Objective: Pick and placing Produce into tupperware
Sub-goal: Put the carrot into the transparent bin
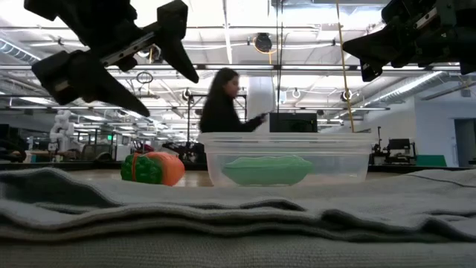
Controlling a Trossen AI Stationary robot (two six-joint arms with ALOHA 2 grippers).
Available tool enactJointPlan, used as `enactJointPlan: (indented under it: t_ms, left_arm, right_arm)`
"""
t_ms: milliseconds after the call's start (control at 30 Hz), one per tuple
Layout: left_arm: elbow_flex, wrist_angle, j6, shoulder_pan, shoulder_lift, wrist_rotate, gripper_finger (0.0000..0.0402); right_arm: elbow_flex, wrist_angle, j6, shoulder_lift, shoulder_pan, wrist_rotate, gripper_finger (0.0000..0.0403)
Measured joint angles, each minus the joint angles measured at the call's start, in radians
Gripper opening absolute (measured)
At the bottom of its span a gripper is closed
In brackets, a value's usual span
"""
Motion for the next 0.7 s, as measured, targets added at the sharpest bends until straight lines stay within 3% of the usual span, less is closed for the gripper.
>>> enactJointPlan:
  t_ms: [333,700]
  left_arm:
    - [0.0,-0.103,0.022,-0.014,0.0,0.028,0.0367]
    - [-0.002,-0.106,0.207,0.004,0.075,0.066,0.0367]
  right_arm:
    - [0.0,0.0,-0.01,0.001,0.0,0.0,0.0]
    - [0.0,0.003,-0.011,0.001,-0.003,0.005,0.0]
